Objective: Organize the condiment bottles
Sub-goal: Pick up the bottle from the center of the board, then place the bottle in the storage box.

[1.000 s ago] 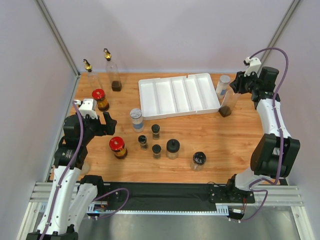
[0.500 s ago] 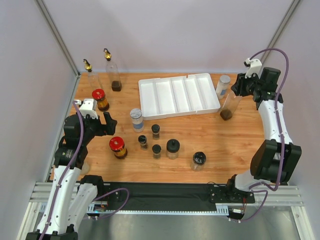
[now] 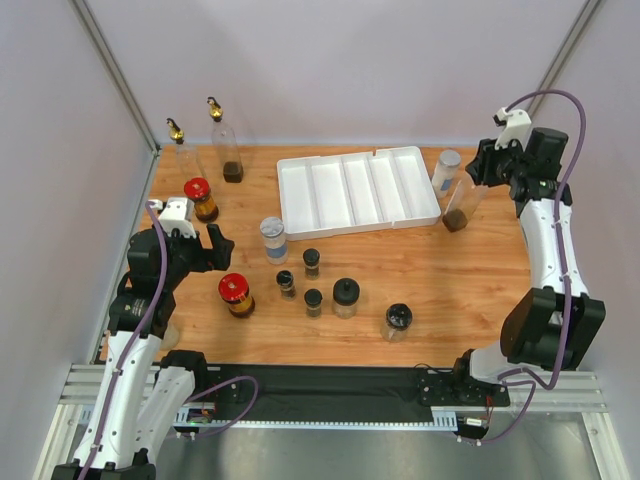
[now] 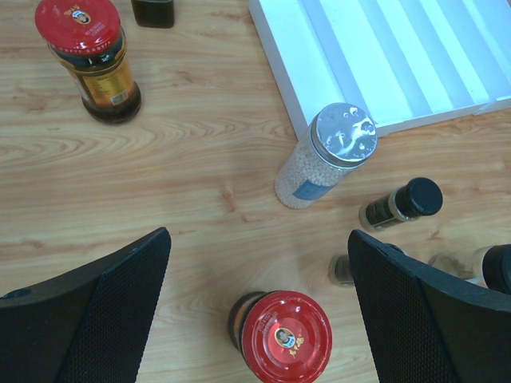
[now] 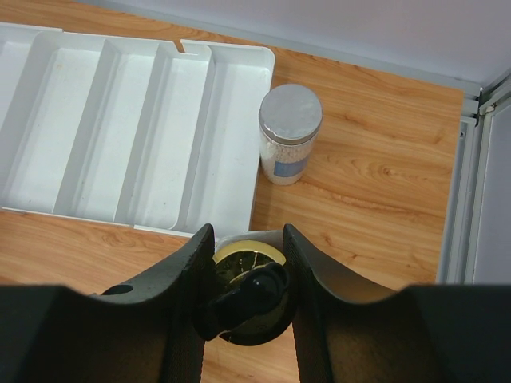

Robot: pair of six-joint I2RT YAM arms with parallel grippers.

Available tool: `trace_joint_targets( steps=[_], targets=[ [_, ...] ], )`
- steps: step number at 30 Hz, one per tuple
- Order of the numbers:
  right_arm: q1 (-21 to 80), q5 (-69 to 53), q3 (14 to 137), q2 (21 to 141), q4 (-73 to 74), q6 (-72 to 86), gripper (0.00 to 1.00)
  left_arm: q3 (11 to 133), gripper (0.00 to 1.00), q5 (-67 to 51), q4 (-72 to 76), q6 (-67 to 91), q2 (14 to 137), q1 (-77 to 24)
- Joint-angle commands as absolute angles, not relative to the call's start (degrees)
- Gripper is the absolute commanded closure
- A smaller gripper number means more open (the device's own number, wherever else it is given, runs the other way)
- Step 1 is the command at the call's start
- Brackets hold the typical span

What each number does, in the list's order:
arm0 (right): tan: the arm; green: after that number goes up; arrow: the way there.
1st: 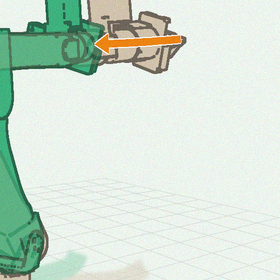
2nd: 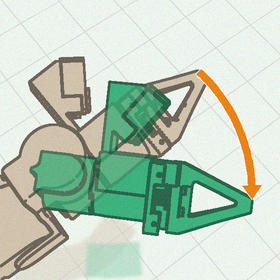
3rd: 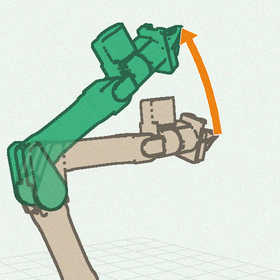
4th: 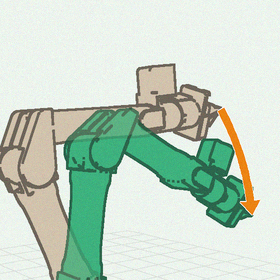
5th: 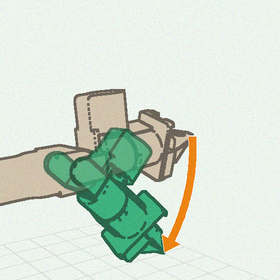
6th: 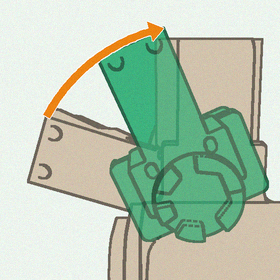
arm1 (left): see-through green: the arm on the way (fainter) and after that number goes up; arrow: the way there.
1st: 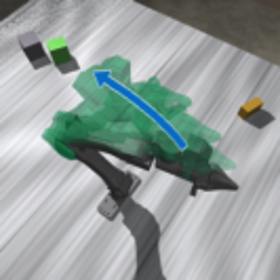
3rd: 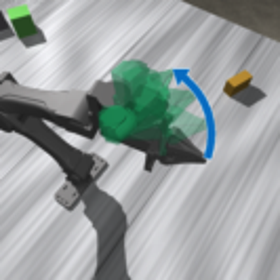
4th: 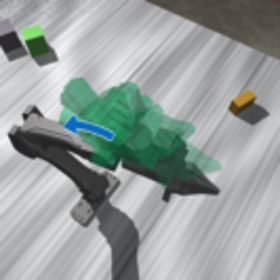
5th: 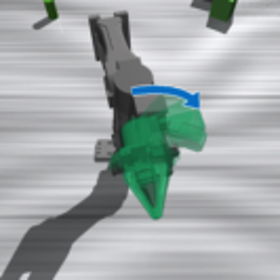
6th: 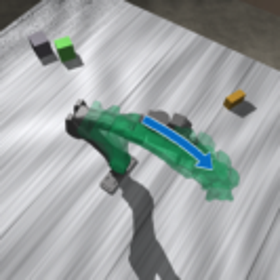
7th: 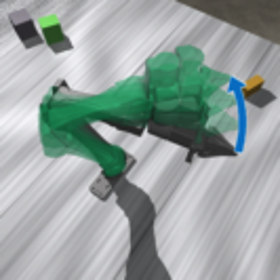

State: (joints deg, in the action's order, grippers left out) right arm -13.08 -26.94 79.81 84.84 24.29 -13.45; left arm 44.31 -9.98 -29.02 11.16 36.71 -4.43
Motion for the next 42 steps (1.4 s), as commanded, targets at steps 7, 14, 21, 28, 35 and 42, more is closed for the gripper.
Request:
trace_joint_targets(
  steps=[7,14,21,28,35,42],
  targets=[
    [-10.6,-25.5,88.4,81.6,24.7,-12.5,1.0,45.7,0.0,-10.2,-28.7,10.6,36.7,-4.7],
    [-6.2,-23.9,93.2,84.5,27.0,-12.3,1.0,45.6,0.0,-9.8,-28.7,10.5,36.8,-4.7],
    [-1.9,-21.9,100.0,90.3,28.4,-12.6,1.0,45.7,0.0,-9.2,-28.8,10.4,37.0,-4.7],
    [2.4,-20.0,109.0,99.7,27.5,-12.2,1.0,45.8,0.0,-8.4,-29.1,9.8,37.6,-4.7],
    [4.0,-17.2,123.9,112.7,28.1,-12.2,1.0,45.7,0.0,-7.9,-29.0,9.4,37.9,-4.7],
    [4.3,-14.5,129.5,118.7,25.0,-12.4,1.0,45.5,0.0,-8.2,-28.6,9.1,37.9,-4.6]
  ],
)
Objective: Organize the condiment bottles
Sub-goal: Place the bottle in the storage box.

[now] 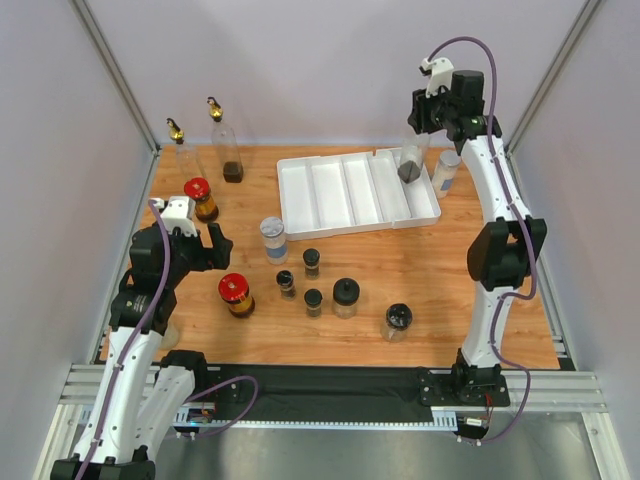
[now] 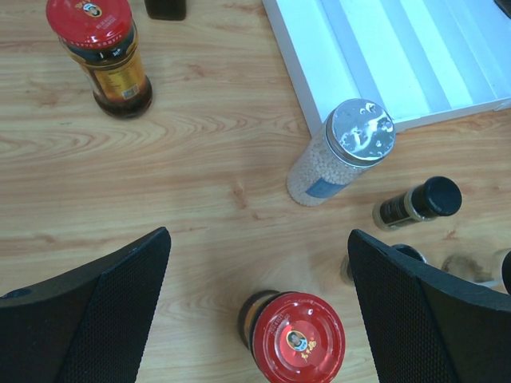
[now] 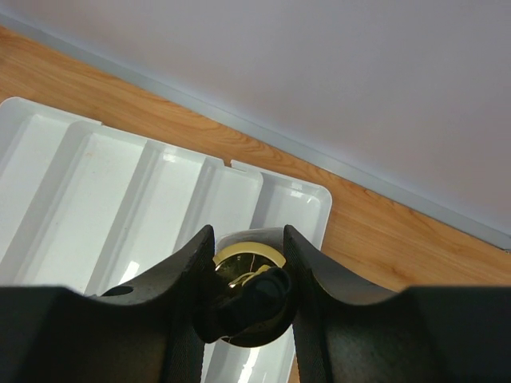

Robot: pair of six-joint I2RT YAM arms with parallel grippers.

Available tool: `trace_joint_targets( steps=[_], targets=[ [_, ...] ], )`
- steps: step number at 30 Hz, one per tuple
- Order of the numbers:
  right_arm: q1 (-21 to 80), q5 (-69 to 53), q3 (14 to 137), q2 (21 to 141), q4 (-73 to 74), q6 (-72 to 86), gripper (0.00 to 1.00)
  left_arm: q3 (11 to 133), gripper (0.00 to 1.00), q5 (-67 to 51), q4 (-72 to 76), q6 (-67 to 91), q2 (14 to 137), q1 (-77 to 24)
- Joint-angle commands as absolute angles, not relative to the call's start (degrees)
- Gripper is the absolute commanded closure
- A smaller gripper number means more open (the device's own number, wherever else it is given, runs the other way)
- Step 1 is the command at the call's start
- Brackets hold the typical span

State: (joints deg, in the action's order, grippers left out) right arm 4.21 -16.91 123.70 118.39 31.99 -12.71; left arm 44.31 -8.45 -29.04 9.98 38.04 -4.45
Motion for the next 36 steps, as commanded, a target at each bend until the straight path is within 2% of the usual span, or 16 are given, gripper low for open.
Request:
trace_joint_targets(
  steps=[1,14,36],
  targets=[
    [4.3,-14.4,130.2,120.0,24.8,-12.3,1.0,45.5,0.0,-8.3,-28.6,9.1,38.0,-4.6],
    [5.4,-9.9,136.1,127.9,21.2,-13.8,1.0,45.2,0.0,-8.9,-28.0,8.8,38.5,-4.7],
    [5.7,-5.9,137.5,132.2,16.1,-8.5,1.0,45.0,0.0,-9.4,-27.8,8.4,39.3,-4.7]
  ],
)
